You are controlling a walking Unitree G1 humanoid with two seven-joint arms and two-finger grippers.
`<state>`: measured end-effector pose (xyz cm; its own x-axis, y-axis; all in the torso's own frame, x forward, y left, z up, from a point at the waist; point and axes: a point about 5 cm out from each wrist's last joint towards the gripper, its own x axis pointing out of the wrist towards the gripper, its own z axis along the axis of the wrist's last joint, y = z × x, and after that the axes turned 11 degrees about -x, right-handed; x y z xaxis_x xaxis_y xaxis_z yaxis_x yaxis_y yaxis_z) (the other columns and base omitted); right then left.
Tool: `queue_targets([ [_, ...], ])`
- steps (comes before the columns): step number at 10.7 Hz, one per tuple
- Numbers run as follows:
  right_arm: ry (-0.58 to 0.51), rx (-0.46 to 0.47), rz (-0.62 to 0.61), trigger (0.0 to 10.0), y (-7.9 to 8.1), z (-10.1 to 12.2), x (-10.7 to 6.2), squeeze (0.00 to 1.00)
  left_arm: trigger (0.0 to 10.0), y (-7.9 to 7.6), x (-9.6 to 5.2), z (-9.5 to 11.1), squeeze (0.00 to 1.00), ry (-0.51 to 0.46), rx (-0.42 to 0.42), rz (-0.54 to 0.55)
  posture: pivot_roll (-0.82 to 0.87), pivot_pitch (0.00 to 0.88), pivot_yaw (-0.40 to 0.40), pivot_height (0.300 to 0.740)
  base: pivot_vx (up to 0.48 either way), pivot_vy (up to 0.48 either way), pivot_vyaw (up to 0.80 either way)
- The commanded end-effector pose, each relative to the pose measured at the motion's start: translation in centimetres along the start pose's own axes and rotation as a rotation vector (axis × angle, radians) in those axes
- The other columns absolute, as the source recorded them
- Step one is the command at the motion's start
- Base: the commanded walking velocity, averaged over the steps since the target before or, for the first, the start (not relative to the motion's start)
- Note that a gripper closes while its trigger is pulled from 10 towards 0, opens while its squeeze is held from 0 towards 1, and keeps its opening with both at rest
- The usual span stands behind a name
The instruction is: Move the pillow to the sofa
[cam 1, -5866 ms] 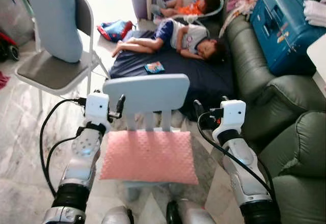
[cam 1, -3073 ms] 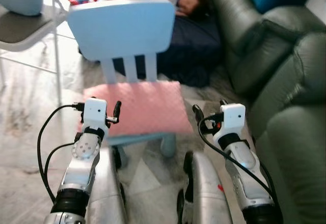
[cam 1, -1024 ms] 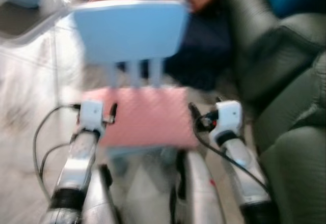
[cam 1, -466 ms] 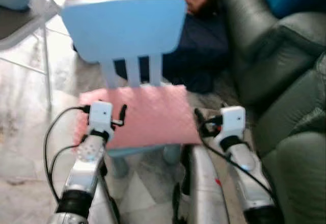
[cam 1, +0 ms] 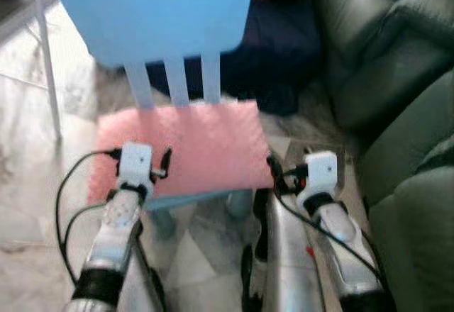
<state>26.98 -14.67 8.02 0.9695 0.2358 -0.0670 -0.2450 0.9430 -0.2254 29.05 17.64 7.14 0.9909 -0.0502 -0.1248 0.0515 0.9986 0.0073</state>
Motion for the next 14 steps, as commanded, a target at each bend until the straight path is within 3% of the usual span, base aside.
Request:
queue_targets([
  [1,0.005,-0.004,0.013,10.0,-0.2,0.1,0.2,0.00,10.0,0.5,0.1,0.0,0.00,0.020,0.021,0.027,-0.08,0.259,-0.074,0.404,0.000,0.000,0.00],
  [4,-0.055,-0.019,0.083,10.0,-0.9,2.3,3.5,0.00,10.0,2.6,1.6,2.4,0.00,-0.031,0.050,0.102,-0.06,0.299,-0.084,0.404,0.000,0.000,0.00],
  [5,-0.093,0.001,0.134,10.0,-0.7,3.6,4.7,0.45,10.0,2.9,2.0,3.4,0.22,-0.051,0.016,0.121,-0.05,0.314,-0.087,0.404,0.000,0.000,0.00],
  [6,-0.103,-0.017,0.143,10.0,-0.8,4.2,5.3,1.00,10.0,3.0,2.2,3.9,1.00,-0.060,-0.013,0.123,-0.05,0.320,-0.091,0.404,0.000,0.000,0.00],
  [8,-0.140,0.007,0.165,10.0,-1.1,5.4,6.6,1.00,10.0,2.6,2.3,5.9,1.00,-0.101,-0.015,0.139,-0.03,0.344,-0.094,0.404,0.000,0.000,0.00],
  [10,-0.140,0.023,0.137,10.0,-1.6,5.5,6.5,1.00,10.0,2.1,0.6,6.5,1.00,-0.105,0.003,0.137,-0.03,0.351,-0.086,0.404,0.000,0.000,0.00],
  [11,-0.126,0.029,0.128,10.0,-1.7,5.1,6.3,1.00,10.0,1.8,0.2,7.5,0.83,-0.159,0.023,0.121,-0.03,0.355,-0.085,0.404,0.000,0.000,0.00],
  [12,-0.106,0.034,0.105,10.0,-2.0,4.6,6.1,0.96,10.0,1.6,0.1,9.9,0.00,-0.260,0.075,0.110,-0.02,0.364,-0.086,0.404,0.000,0.000,0.00],
  [13,-0.149,0.004,0.059,10.0,-2.4,5.3,6.0,0.83,10.0,0.1,0.1,12.3,0.00,-0.349,0.206,0.023,-0.02,0.367,-0.085,0.404,0.000,0.000,0.00],
  [14,-0.166,-0.005,0.073,10.0,-2.2,5.8,6.1,0.83,10.0,-0.7,0.0,13.2,0.00,-0.343,0.151,0.010,-0.02,0.364,-0.085,0.404,0.000,0.000,0.00],
])
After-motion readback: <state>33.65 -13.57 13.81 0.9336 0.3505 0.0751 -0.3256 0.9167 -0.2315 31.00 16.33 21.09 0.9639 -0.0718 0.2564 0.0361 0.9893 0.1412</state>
